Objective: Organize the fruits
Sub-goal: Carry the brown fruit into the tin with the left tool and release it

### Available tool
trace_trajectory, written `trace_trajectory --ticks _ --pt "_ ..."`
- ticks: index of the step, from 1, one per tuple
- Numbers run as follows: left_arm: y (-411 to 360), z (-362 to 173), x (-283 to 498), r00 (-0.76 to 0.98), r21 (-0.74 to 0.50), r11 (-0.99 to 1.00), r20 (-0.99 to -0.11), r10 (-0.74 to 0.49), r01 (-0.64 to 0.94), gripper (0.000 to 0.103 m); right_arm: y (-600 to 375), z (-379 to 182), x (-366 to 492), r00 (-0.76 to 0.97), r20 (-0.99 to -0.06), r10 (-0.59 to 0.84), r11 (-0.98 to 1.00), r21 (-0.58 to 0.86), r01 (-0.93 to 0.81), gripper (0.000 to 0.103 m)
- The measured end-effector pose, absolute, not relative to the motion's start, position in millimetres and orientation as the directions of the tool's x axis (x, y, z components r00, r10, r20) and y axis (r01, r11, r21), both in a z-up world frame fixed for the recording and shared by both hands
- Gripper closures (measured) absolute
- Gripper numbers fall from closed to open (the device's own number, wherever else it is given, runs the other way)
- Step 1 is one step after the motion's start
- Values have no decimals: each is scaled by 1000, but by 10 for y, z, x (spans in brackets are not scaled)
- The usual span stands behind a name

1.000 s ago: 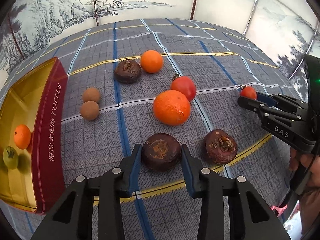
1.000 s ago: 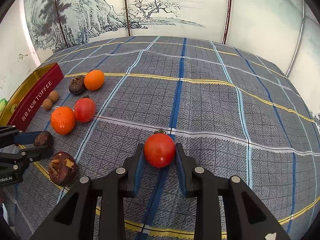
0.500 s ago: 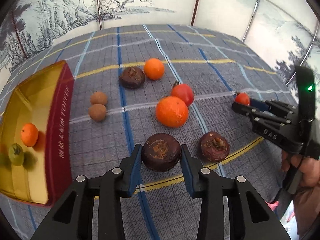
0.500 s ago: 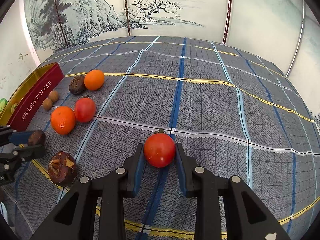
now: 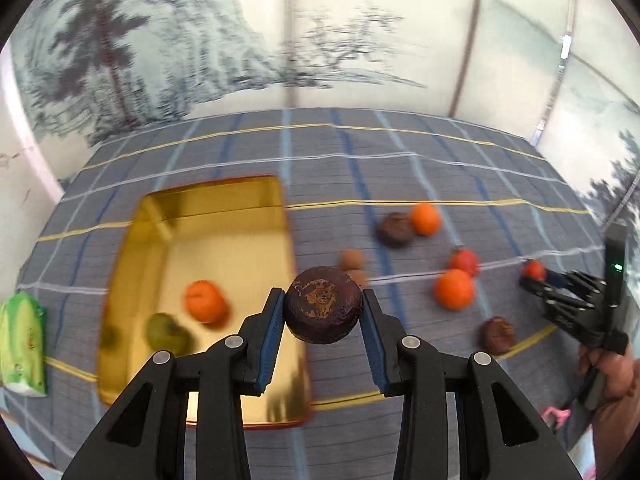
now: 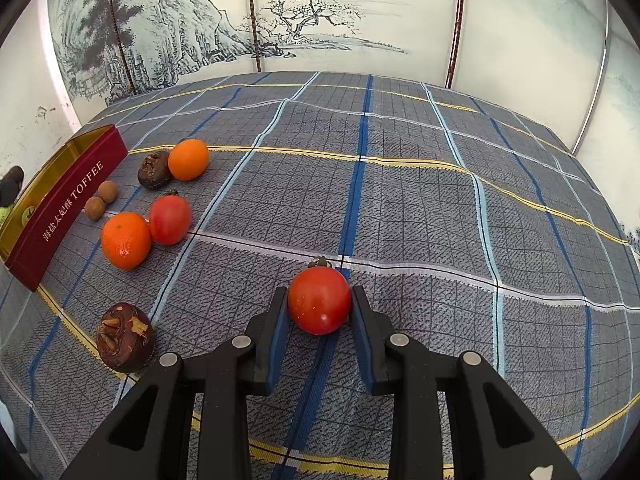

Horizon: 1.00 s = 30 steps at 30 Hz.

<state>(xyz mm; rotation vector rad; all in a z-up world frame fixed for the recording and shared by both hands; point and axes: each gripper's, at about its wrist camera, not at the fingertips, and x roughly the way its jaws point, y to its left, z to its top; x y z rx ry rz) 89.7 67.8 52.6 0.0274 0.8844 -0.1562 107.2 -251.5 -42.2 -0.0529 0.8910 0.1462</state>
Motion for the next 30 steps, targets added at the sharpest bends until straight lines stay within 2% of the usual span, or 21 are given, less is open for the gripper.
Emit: trace_trajectory --ticks 12,18,30 --pt "1306 84 966 499 3 1000 -866 -6 18 64 -2514 -425 1073 620 -778 105 989 15 -149 75" --pt "1516 -60 1020 467 8 998 -883 38 -65 64 -2512 -425 1072 620 -778 103 989 13 -149 75" --pt "1673 -202 1067 430 42 995 -899 77 -91 65 -2509 -423 1072 620 -778 102 989 12 -148 75"
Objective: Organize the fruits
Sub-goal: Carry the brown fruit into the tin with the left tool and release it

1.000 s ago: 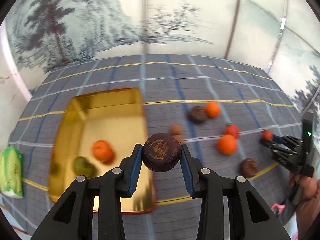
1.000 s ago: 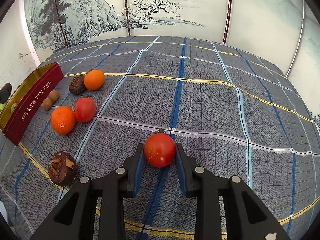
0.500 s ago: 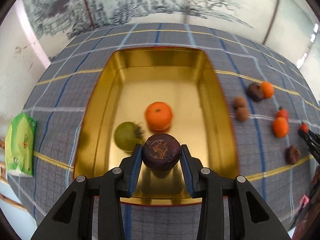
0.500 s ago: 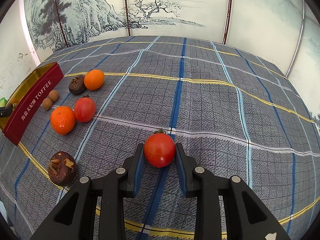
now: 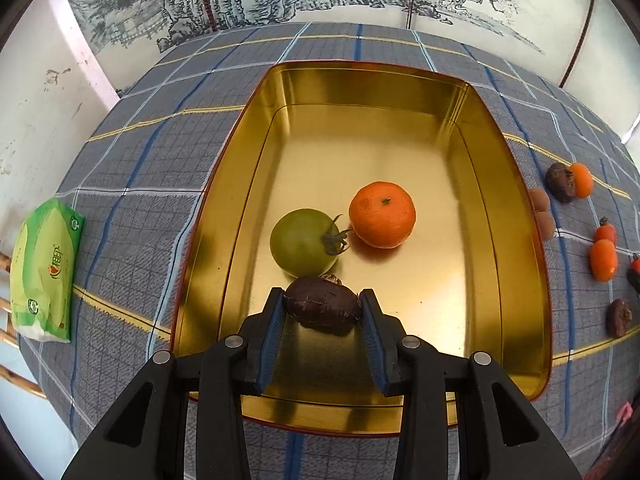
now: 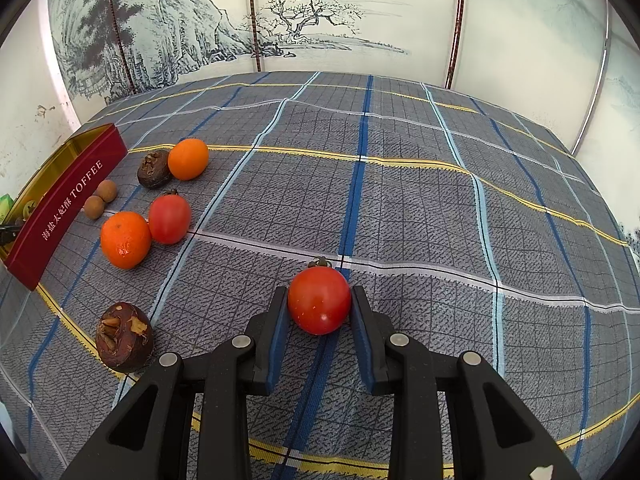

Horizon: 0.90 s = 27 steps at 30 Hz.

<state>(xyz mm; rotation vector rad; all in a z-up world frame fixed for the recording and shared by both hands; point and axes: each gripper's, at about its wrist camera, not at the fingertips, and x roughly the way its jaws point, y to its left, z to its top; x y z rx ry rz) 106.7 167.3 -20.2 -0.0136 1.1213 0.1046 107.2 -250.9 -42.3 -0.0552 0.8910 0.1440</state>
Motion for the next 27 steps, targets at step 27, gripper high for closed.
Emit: trace_trajectory --ticks 27 --pt "1640 -29 960 470 35 998 -880 59 -59 49 -2501 -423 1069 620 -778 100 989 9 -148 75"
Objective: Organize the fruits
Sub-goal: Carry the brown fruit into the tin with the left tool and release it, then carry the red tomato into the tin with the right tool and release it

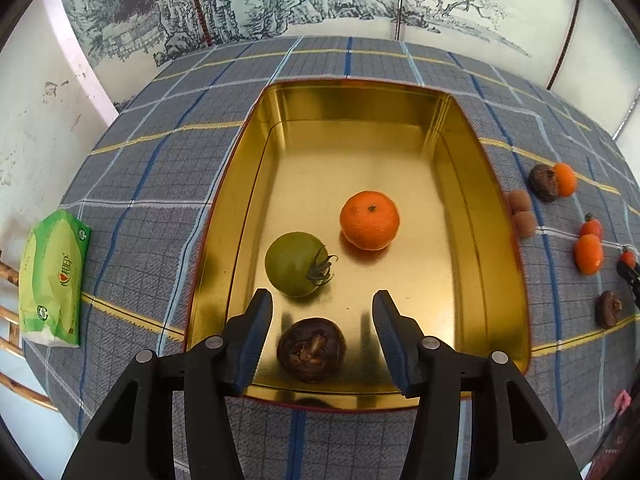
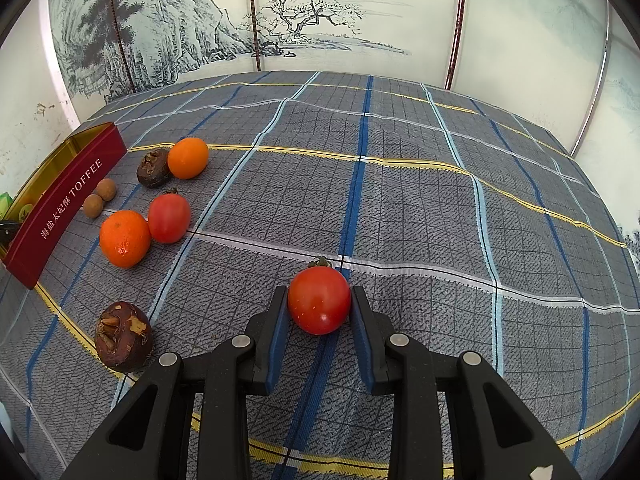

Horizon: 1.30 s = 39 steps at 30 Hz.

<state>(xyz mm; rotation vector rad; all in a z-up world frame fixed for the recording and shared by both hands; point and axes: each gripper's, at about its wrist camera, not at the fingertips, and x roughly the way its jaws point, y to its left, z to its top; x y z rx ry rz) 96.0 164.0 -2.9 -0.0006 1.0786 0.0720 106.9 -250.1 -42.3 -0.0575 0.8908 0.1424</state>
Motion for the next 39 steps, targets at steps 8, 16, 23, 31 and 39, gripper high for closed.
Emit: trace_trajectory --ticks 8,16,23,31,39 --pt "1587 149 869 517 28 998 -855 51 -52 44 -2496 -420 1073 619 -778 102 989 13 -148 75" --pt "1594 229 775 541 4 998 -840 35 -57 41 -2492 -421 1071 620 -778 101 989 11 -147 75" --pt "1622 296 703 575 -8 998 -818 34 -70 34 -2499 -442 1077 617 -783 78 993 3 -122 76" --pt "1702 273 657 582 -27 995 -812 33 -95 29 -2641 -416 1035 612 -788 72 997 39 -66 76" --pt "1804 267 630 592 -37 992 -805 41 -119 26 -2427 -185 1000 621 -778 97 994 42 -103 76"
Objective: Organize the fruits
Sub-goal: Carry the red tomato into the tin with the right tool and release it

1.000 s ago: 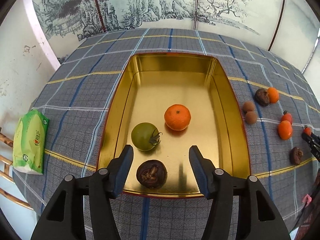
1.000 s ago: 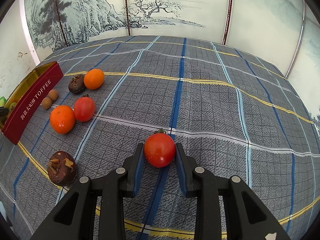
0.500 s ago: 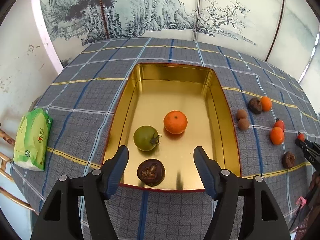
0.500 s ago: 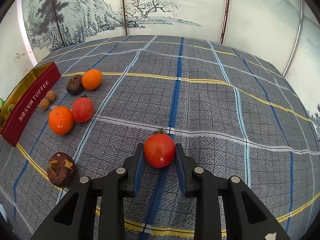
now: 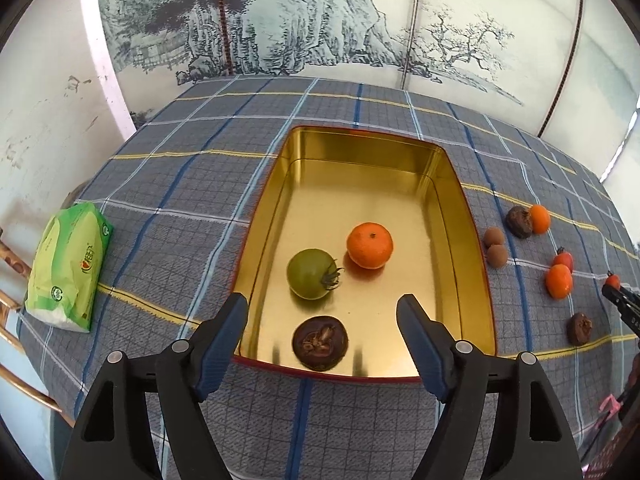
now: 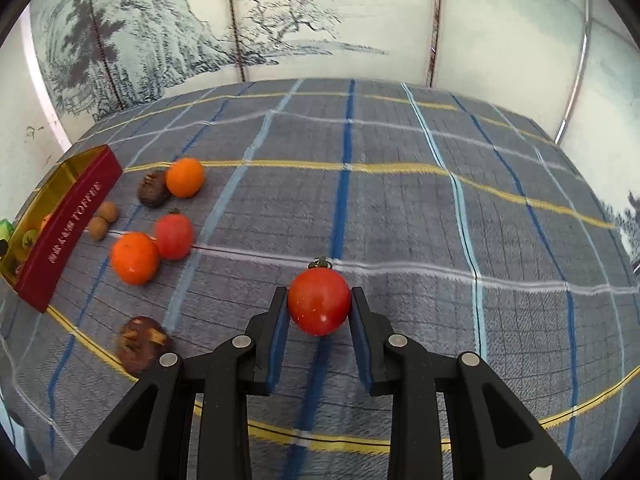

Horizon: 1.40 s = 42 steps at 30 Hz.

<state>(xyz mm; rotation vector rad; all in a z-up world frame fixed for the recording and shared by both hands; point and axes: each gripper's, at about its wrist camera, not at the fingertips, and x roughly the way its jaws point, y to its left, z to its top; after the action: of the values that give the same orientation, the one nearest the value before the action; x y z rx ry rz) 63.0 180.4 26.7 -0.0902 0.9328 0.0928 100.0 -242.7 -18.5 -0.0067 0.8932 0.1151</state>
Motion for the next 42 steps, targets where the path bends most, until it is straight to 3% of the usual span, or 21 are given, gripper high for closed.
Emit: trace_trajectory --ticks 10,18,31,42 --pt "2135 277 503 600 -29 978 -794 102 -205 24 -1067 242 1095 578 -737 349 900 93 -425 76" --pt "2405 230 337 579 6 959 -796 177 -285 23 0 332 1108 501 -739 451 786 62 -616 76" --pt "2648 130 254 534 16 934 -817 219 -358 22 835 6 1276 404 -829 386 702 -21 -712 76" --pt "2804 82 215 521 2 919 -824 225 -393 22 1083 -167 1363 393 -851 348 684 -56 -728 76"
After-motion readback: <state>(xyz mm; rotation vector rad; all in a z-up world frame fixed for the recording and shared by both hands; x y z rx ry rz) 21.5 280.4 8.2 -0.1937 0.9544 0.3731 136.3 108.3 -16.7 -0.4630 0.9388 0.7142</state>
